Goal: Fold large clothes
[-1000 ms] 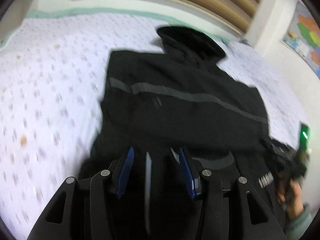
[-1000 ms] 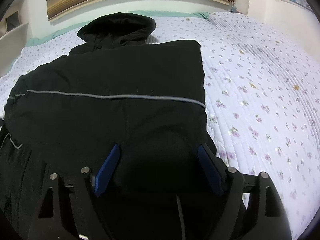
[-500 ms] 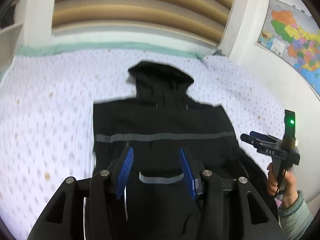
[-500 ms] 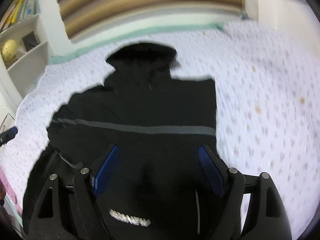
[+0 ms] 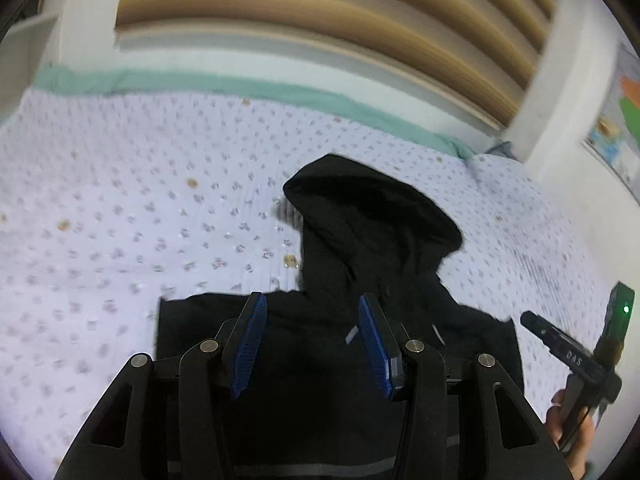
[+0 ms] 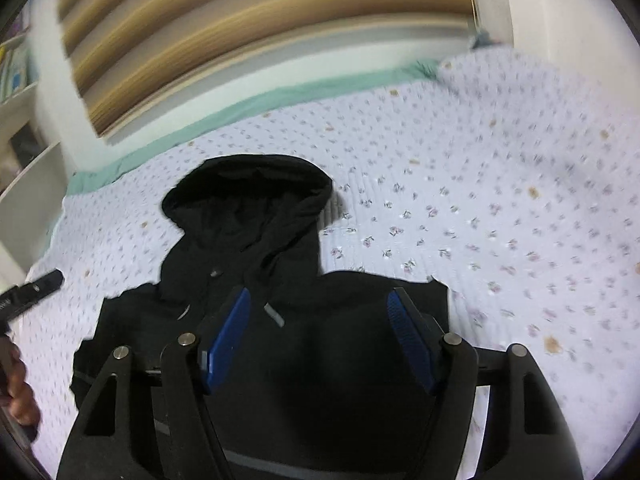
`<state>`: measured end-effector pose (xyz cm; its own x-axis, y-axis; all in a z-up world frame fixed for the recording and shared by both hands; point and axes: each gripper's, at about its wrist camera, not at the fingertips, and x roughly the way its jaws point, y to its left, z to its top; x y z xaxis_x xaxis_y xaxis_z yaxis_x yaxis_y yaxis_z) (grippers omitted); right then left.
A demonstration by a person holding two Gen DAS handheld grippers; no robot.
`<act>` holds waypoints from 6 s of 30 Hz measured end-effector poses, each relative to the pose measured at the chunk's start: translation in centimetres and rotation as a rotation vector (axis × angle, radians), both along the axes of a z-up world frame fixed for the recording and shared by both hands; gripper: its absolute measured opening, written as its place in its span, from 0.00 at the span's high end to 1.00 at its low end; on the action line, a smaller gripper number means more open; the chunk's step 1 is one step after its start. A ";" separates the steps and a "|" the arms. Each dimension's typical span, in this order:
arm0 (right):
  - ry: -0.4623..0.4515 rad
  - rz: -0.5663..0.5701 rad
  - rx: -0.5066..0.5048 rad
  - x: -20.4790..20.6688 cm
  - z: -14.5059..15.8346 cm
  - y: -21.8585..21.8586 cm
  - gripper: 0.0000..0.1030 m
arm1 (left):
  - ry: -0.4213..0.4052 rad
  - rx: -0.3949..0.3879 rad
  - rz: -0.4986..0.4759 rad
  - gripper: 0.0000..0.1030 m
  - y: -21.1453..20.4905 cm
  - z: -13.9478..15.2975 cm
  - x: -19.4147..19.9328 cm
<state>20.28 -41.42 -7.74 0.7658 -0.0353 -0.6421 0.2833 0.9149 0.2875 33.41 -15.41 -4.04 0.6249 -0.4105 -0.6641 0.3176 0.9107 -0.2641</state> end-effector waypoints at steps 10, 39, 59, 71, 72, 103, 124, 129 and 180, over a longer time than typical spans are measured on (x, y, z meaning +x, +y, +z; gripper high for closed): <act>0.039 0.025 0.049 12.2 -3.8 -3.1 0.27 | 0.037 0.004 0.008 0.52 -4.0 -5.1 12.5; 0.169 -0.026 0.117 21.0 -1.5 -6.9 0.93 | 0.264 -0.273 0.032 0.87 -3.0 -5.6 23.7; 0.282 0.136 -0.032 16.3 -3.4 -5.4 0.52 | 0.216 0.022 -0.209 0.82 -0.2 -5.4 16.3; 0.221 0.225 0.062 23.6 -1.8 -3.6 0.47 | 0.248 -0.024 -0.247 0.58 -7.7 -5.7 21.0; 0.242 0.224 0.069 24.2 -2.9 -3.6 0.48 | 0.285 0.005 -0.232 0.58 -7.8 -7.3 21.4; 0.349 0.456 0.368 33.0 -9.2 -7.6 0.33 | 0.555 -0.319 -0.379 0.33 -6.1 -10.4 30.6; 0.077 0.485 -0.342 7.1 5.9 7.9 0.77 | 0.083 0.072 -0.480 0.79 -0.5 2.7 0.9; 0.149 0.488 -0.320 0.5 2.4 10.4 0.77 | 0.146 0.129 -0.461 0.79 0.7 -0.5 -5.0; 0.272 0.405 -0.065 -7.6 -1.3 14.7 0.48 | 0.307 -0.119 -0.382 0.63 -0.7 -4.9 -14.0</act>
